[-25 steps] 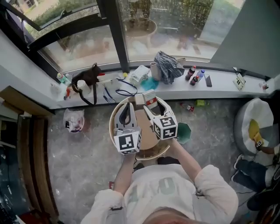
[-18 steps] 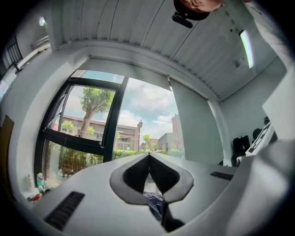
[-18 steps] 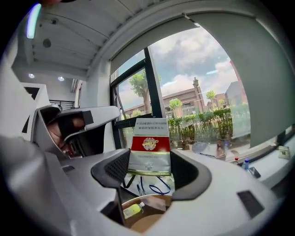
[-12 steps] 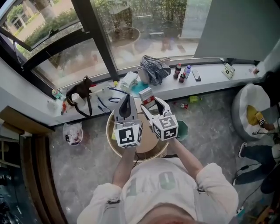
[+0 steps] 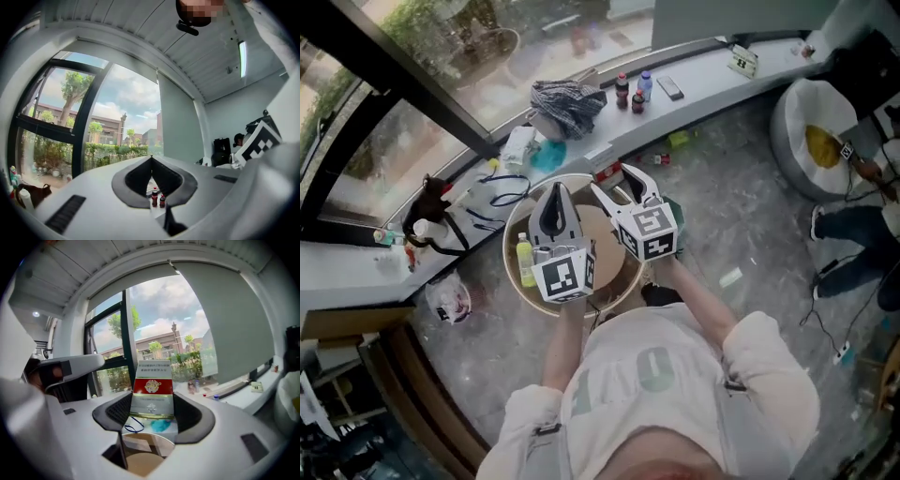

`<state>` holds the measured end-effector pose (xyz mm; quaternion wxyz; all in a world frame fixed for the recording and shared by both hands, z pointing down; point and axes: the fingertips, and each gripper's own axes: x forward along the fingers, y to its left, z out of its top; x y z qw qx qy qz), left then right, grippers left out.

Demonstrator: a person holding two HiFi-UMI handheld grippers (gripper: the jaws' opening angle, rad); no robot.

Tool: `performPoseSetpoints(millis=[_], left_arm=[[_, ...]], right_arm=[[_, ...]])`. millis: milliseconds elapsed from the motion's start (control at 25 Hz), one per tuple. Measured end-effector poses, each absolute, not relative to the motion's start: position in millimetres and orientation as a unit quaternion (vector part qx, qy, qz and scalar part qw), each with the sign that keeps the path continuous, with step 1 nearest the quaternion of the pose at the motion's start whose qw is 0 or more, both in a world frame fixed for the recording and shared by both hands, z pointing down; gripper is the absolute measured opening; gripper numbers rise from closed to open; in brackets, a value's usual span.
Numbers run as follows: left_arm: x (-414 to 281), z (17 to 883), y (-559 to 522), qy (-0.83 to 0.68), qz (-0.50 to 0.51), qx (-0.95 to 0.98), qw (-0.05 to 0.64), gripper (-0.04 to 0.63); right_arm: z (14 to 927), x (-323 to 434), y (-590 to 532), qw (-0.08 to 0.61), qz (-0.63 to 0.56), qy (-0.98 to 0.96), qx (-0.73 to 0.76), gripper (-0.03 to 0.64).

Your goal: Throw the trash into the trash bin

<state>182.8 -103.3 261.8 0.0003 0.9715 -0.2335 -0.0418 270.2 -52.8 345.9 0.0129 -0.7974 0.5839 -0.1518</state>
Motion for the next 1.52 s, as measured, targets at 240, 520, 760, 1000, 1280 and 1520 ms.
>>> performPoseSetpoints(millis=[240, 520, 760, 1000, 1280, 1520], left_arm=[[279, 330, -65, -0.153, 0.009, 0.988, 0.036, 0.011], [381, 427, 25, -0.025, 0.058, 0.996, 0.062, 0.011], [386, 504, 62, -0.003, 0.150, 0.983, 0.104, 0.011], [389, 520, 52, -0.006, 0.171, 0.981, 0.092, 0.011], [389, 519, 42, -0.032, 0.162, 0.981, 0.098, 0.011], [378, 513, 37, -0.038, 0.158, 0.983, 0.090, 0.011]], right_arm=[[431, 361, 20, -0.007, -0.218, 0.484, -0.847, 0.279], [537, 418, 107, -0.075, -0.299, 0.407, -0.860, 0.279], [621, 414, 138, -0.106, -0.385, 0.390, -0.830, 0.280], [657, 398, 138, -0.124, -0.425, 0.402, -0.802, 0.281], [670, 392, 132, -0.119, -0.417, 0.415, -0.800, 0.311], [658, 387, 123, -0.115, -0.409, 0.432, -0.796, 0.313]])
